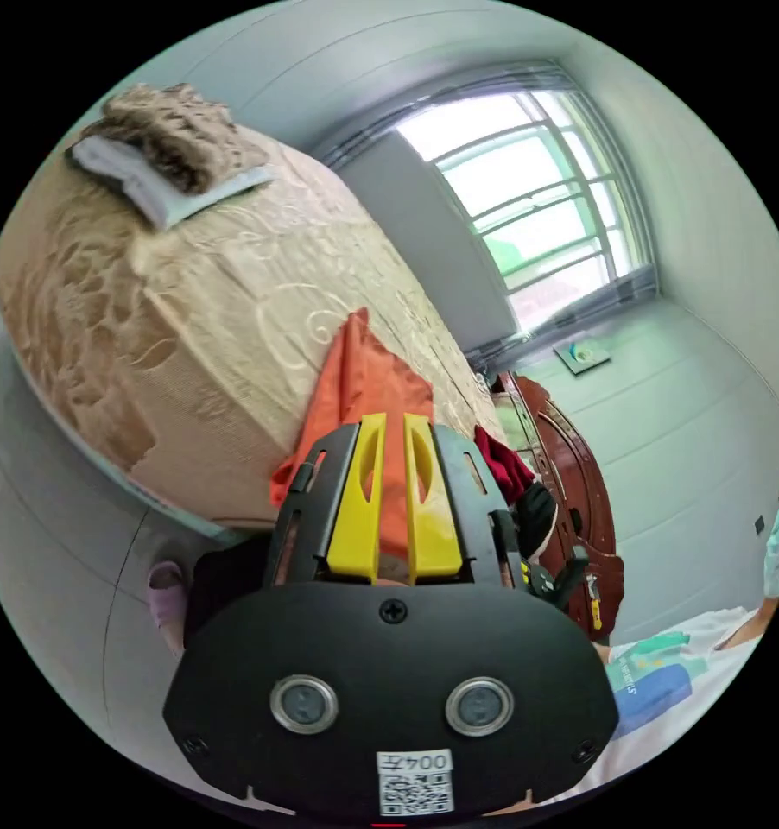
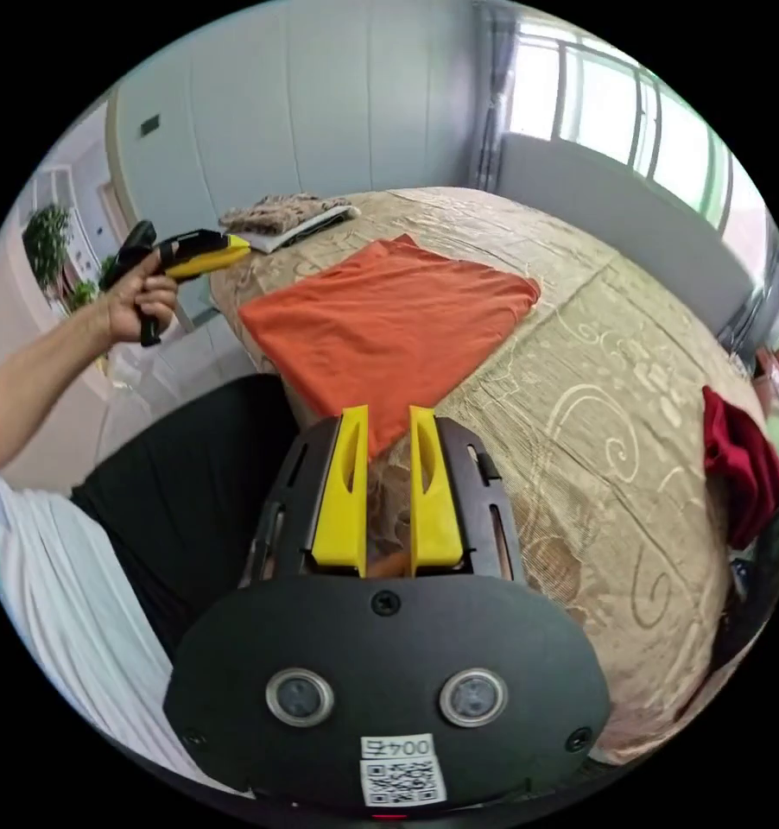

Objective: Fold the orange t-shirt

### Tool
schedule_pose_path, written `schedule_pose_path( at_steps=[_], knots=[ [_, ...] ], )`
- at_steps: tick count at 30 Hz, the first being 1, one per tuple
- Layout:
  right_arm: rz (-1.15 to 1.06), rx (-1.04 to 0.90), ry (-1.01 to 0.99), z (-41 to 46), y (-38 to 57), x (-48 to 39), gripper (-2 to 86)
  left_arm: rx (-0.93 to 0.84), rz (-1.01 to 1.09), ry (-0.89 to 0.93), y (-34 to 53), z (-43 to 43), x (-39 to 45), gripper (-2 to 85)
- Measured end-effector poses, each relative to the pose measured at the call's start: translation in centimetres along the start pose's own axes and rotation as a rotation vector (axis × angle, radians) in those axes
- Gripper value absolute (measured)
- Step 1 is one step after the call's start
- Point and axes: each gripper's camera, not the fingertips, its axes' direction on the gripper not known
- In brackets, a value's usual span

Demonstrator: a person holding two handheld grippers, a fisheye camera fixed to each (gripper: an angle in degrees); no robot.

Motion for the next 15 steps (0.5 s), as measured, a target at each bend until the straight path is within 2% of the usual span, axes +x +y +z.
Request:
schedule_pose_path(
  at_steps=[2,3,5,6,9,11,15],
  knots=[
    [0.025,-0.027,-0.044,2.8,-1.8,1.2,8.7,-0.083,0.063,-0.006,-0.4,5.5,1.6,5.0],
    [0.022,-0.106,-0.062,5.2,-2.4,1.8,8.7,-0.115,0.080,-0.022,-0.2,6.8,1.7,5.3],
    [0.010,-0.230,-0.014,8.5,-2.6,2.6,8.2,-0.242,0.083,-0.188,1.2,10.9,0.2,4.9],
    [-0.010,-0.234,0.004,8.9,-3.0,3.0,7.7,-0.255,0.073,-0.188,1.7,11.4,-0.5,4.6],
    [-0.039,-0.151,-0.005,8.3,-7.1,4.6,6.7,-0.170,0.036,-0.099,2.7,10.2,-1.3,4.2],
    [-0.051,-0.114,-0.030,9.1,-11.3,5.8,6.7,-0.114,0.135,-0.095,3.1,9.1,0.6,4.5],
    [-0.065,-0.128,-0.042,15.4,-22.4,8.0,6.6,-0.114,0.199,-0.125,3.8,9.1,0.9,5.4]
  ],
)
